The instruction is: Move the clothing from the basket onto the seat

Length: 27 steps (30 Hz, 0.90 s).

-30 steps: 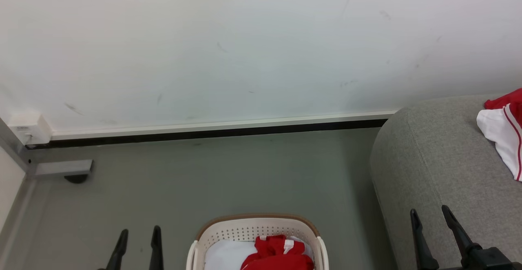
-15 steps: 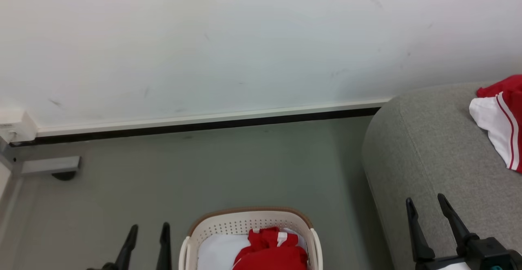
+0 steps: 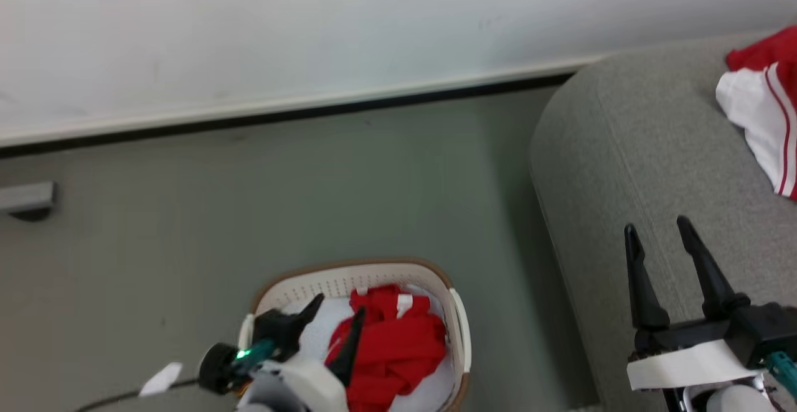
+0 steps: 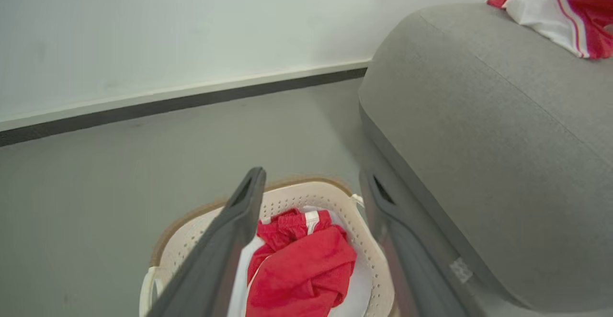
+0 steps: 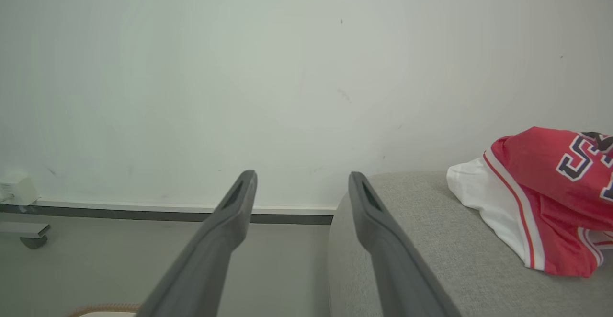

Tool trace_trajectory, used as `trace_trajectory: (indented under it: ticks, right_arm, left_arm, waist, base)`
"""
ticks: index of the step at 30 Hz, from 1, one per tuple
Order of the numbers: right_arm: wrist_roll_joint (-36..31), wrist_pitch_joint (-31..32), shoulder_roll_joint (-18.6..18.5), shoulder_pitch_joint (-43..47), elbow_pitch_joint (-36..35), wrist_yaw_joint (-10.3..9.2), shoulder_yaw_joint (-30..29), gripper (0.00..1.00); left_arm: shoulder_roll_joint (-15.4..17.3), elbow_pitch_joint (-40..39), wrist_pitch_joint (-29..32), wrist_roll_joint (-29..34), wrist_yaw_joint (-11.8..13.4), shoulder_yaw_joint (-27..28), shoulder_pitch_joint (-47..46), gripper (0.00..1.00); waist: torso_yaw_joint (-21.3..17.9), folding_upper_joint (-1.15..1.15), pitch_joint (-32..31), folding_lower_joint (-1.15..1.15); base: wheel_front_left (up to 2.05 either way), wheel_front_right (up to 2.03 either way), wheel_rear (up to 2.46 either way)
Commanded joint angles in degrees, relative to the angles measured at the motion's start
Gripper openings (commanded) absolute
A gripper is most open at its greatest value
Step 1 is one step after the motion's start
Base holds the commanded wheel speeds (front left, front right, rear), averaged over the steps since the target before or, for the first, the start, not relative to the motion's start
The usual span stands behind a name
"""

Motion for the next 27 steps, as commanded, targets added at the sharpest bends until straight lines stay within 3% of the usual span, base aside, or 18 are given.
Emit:
trace_trajectory:
  ticks: [1,7,15,27]
  right_arm:
    - [0.5,0.0,0.0,-1.7,-1.2,-0.14,0.1,1.00]
    - [-0.2,0.0,0.0,-6.4,-4.9,-0.15,0.5,1.00]
    - [-1.7,0.0,0.0,-11.4,-12.5,-0.15,-0.9,1.00]
    - [-5.1,0.0,0.0,-13.8,-20.1,-0.15,-2.8,1.00]
  left_arm:
    - [0.4,3.6,2.4,1.2,-0.2,-2.1,-3.8,1.00]
    - [0.2,14.4,9.8,3.6,-0.3,-6.0,-15.0,1.00]
    - [0.0,26.1,12.6,4.5,-0.4,-9.6,-28.1,1.00]
    - [-0.1,37.5,13.7,-0.6,-0.3,-19.3,-37.3,1.00]
  waist:
    - [-2.2,0.00,5.9,-0.01]
    - [-3.7,0.00,16.1,-0.01]
    - [-3.5,0.00,28.9,-0.01]
    - [-2.9,0.00,36.8,-0.01]
  base:
    - [0.00,0.00,0.00]
    - [0.00,0.00,0.00]
    - [0.00,0.00,0.00]
    - [0.00,0.00,0.00]
